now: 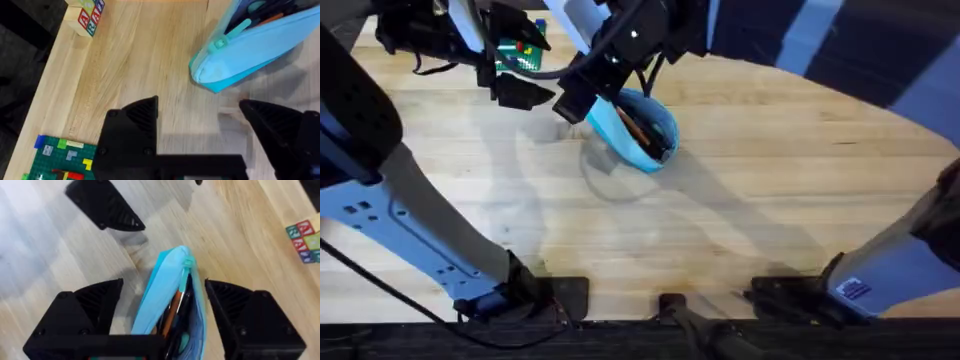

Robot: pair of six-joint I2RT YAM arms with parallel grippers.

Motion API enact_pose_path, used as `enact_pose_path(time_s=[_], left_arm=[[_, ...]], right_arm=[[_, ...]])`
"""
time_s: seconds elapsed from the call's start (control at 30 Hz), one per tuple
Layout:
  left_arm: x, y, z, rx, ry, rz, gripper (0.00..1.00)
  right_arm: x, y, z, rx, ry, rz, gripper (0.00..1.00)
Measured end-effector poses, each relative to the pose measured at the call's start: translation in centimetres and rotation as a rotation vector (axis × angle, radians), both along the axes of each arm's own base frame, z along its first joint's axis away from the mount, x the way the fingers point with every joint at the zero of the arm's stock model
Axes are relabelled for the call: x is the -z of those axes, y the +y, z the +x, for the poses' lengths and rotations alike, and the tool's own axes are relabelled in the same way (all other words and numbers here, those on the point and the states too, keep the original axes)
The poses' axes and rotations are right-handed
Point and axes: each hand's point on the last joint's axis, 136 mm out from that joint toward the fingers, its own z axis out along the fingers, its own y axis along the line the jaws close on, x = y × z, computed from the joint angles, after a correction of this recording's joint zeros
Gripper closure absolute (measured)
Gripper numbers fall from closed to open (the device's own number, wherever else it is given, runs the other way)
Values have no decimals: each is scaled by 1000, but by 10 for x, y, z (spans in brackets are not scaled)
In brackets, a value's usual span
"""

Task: Unzip the bag, pick up the pens from the table one at a time and place them inside, then zip the bag closed.

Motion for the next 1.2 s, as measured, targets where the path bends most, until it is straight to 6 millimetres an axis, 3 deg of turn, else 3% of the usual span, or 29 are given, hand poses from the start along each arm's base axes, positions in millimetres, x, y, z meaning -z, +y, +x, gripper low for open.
enact_pose_path(time_s=[0.33,0.9,1.2], left_arm=[[0,0,0,0,0,0,7],[0,0,0,0,0,0,7],[0,0,0,0,0,0,8]], right_arm=[[18,-10,24,137,57,35,44],[43,-5,29,194,112,39,70],[55,3,37,202,108,55,153]])
